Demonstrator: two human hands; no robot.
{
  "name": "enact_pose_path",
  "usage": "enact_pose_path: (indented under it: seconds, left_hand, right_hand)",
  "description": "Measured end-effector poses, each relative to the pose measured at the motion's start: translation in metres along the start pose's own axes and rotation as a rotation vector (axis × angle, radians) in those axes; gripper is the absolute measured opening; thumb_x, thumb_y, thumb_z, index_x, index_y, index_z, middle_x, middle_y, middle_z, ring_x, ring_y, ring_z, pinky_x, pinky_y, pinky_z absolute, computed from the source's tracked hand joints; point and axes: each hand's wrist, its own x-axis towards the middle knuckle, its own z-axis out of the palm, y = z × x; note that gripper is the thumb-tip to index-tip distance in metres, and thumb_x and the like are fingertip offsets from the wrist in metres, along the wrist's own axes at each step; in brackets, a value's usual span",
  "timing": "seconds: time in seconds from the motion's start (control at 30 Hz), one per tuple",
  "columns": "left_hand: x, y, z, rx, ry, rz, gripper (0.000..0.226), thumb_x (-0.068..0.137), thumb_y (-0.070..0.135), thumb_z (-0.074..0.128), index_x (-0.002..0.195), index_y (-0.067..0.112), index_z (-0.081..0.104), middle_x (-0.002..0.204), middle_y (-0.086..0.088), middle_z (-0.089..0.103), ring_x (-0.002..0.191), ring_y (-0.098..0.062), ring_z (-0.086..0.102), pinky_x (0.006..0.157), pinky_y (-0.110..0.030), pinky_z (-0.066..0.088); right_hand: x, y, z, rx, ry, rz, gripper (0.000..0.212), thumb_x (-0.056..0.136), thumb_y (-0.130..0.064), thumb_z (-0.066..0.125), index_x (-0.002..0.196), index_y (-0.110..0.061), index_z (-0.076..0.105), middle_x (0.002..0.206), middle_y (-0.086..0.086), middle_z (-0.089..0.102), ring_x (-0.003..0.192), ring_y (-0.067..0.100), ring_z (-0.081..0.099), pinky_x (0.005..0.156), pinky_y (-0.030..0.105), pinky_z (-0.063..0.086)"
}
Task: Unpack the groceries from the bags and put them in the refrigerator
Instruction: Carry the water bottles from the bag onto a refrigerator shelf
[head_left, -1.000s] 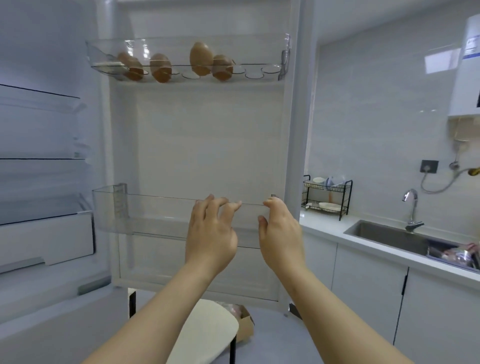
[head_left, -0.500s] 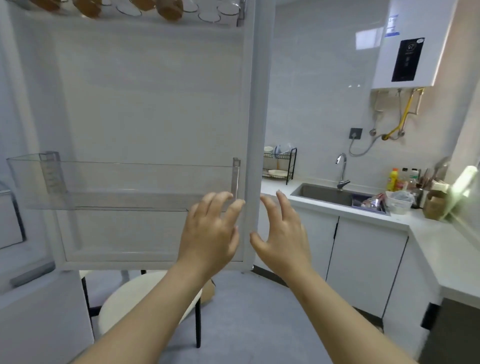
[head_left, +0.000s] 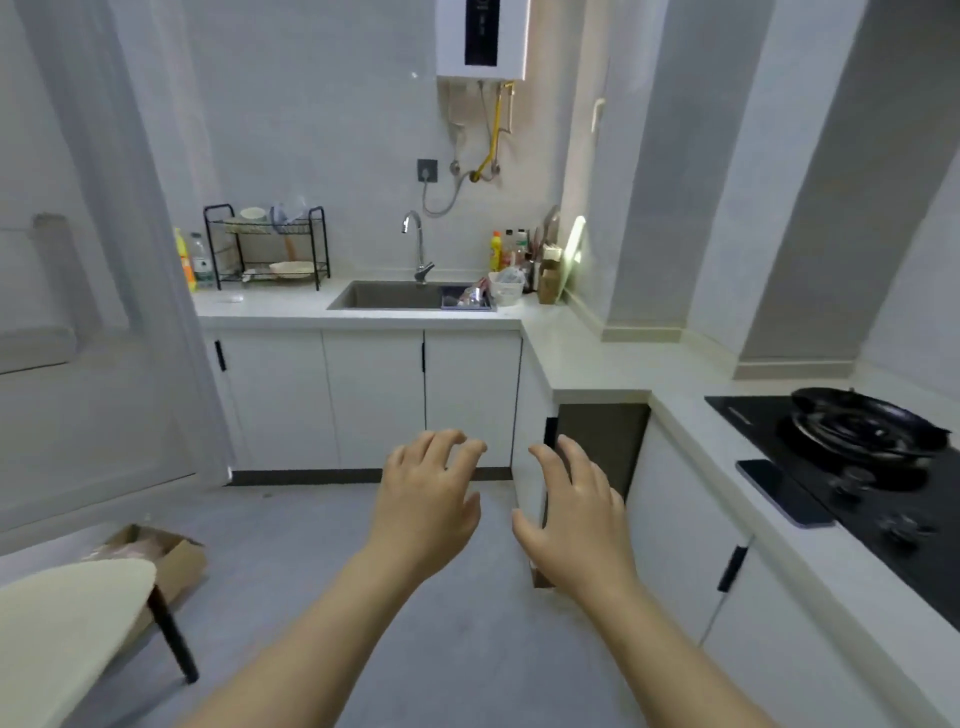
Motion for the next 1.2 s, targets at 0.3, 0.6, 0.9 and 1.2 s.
enact_pose_path:
  seconds: [0.3,0.6,0.9,1.2]
  left_hand:
    - [0.033,0.172,0.062,-0.211,-0.085,0.181,0.056,0.049,0.022,0.088,0.1,0.016,0.066,0.097,-0.001,0.066,0.081,-0.022,0.065,0.063,-0.033,0.052]
    - [0.035,0.359,0.104,-0.426,-0.169,0.405,0.056,0.054,0.027,0.086,0.105,0.02,0.064,0.105,0.0,0.065,0.091,-0.022,0.066,0.071,-0.033,0.054]
    - [0.021,0.515,0.112,-0.695,-0.27,0.651,0.054,0.053,0.025,0.081,0.103,0.02,0.062,0.104,0.003,0.063,0.09,-0.022,0.064,0.069,-0.033,0.051]
    - [0.015,0.621,0.111,-0.9,-0.352,0.869,0.05,0.06,0.03,0.069,0.107,0.021,0.057,0.106,0.002,0.063,0.093,-0.022,0.064,0.068,-0.031,0.052]
  right_hand:
    - [-0.08,0.147,-0.06,-0.069,0.032,0.378,0.063,0.09,-0.043,0.046,0.145,-0.035,0.015,0.156,-0.006,0.006,0.143,0.016,0.01,0.114,0.035,0.017]
    - [-0.172,0.274,-0.124,-0.14,0.107,0.664,0.061,0.091,-0.043,0.046,0.144,-0.034,0.018,0.156,-0.006,0.006,0.143,0.016,0.008,0.114,0.035,0.014]
    - [-0.271,0.352,-0.175,-0.217,0.243,0.974,0.06,0.09,-0.043,0.047,0.143,-0.033,0.021,0.155,-0.004,0.006,0.142,0.018,0.01,0.111,0.033,0.017]
    - [-0.327,0.391,-0.201,-0.266,0.537,1.173,0.048,0.079,-0.032,0.059,0.125,-0.019,0.055,0.139,0.003,0.044,0.127,0.028,0.043,0.101,0.043,0.038]
